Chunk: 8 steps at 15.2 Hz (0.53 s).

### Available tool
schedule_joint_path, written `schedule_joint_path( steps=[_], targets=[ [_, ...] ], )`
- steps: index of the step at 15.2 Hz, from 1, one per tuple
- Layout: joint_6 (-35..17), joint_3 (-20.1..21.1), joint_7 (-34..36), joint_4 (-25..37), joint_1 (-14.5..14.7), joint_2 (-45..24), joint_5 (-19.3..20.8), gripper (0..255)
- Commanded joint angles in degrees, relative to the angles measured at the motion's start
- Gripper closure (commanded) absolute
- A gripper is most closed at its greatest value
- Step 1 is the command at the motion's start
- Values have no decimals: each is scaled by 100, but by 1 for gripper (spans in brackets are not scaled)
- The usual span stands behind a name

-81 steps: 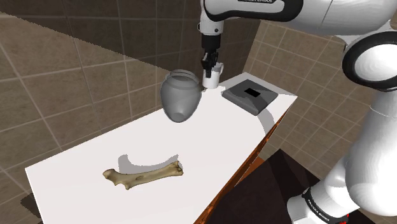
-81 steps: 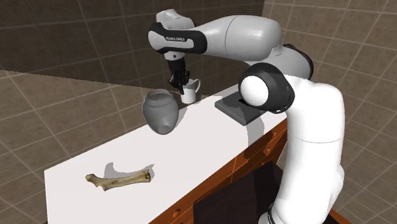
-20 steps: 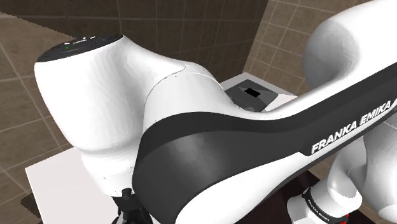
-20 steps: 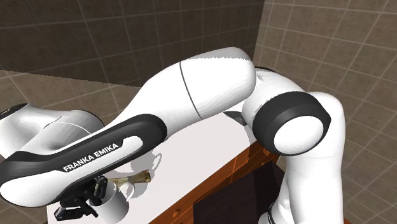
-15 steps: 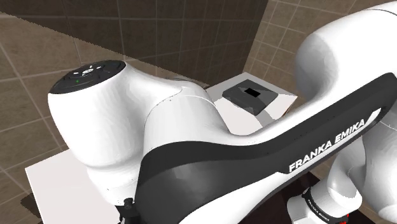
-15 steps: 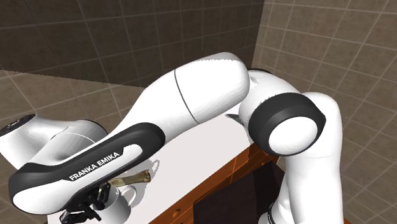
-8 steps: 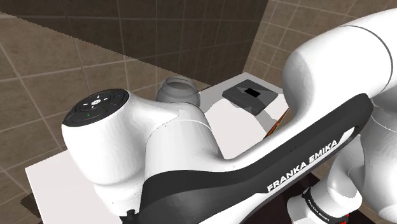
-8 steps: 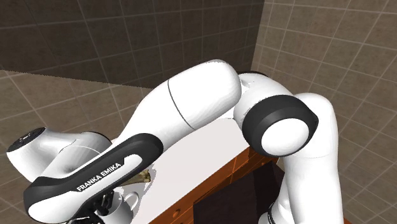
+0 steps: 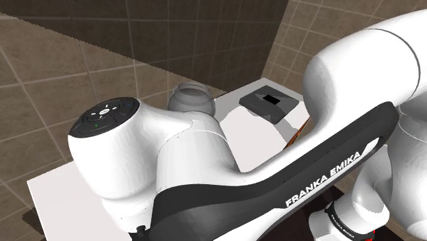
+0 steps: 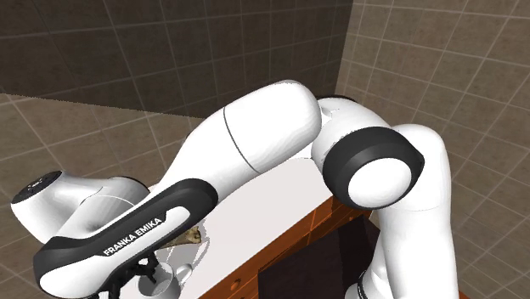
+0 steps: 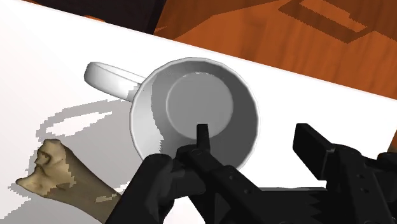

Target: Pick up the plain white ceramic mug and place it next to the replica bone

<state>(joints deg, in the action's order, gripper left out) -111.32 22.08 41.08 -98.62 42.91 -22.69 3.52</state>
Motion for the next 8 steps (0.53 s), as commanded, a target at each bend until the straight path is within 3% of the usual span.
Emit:
schedule_joint_path(
  steps=[1,4,8],
  targets=[
    [0,0,0,0,0,0,0,0],
    [0,0,0,0,0,0,0,0],
    [695,19,-33,602,-8,101,-46,0]
  ],
)
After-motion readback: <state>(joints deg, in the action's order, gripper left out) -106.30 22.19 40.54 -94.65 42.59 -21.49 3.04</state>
